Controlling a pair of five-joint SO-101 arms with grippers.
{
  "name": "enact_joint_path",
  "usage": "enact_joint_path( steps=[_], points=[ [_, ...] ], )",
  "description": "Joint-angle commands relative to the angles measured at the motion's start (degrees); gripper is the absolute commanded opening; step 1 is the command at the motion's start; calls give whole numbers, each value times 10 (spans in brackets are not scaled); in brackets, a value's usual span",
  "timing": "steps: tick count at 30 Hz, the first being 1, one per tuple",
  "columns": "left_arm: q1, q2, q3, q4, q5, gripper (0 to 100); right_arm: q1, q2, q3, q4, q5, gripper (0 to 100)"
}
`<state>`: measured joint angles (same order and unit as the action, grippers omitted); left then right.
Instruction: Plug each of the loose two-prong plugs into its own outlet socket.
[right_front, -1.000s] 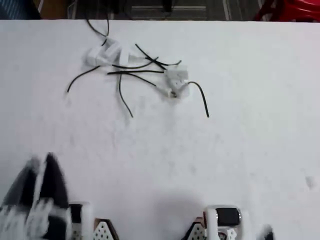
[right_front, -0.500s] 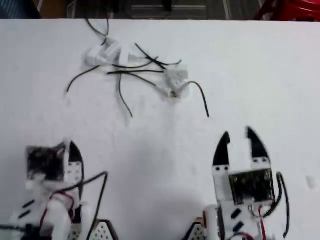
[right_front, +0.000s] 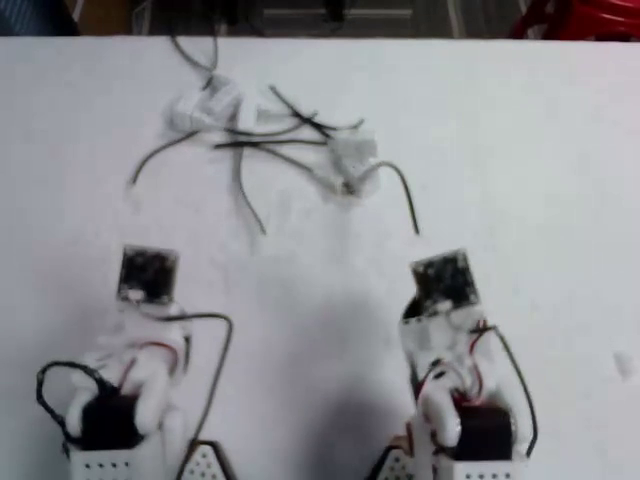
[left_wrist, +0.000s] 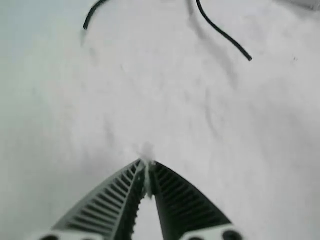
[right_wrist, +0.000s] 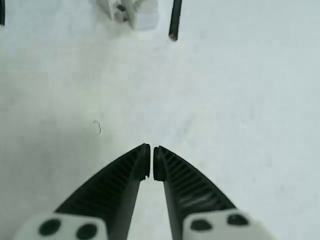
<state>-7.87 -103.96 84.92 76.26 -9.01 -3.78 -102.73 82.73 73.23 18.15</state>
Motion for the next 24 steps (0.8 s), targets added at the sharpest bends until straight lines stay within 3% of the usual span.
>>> enact_joint_path(
  steps=[1,7,24],
  points=[
    [-15,-2,35,-25,-6,23,6,2,47,-10,1,21],
    [-15,-2,113,-27,-1,24,7,4,143,-36,1,23],
    [-15,-1,121,-27,0,24,6,3,142,-10,0,21]
  ],
)
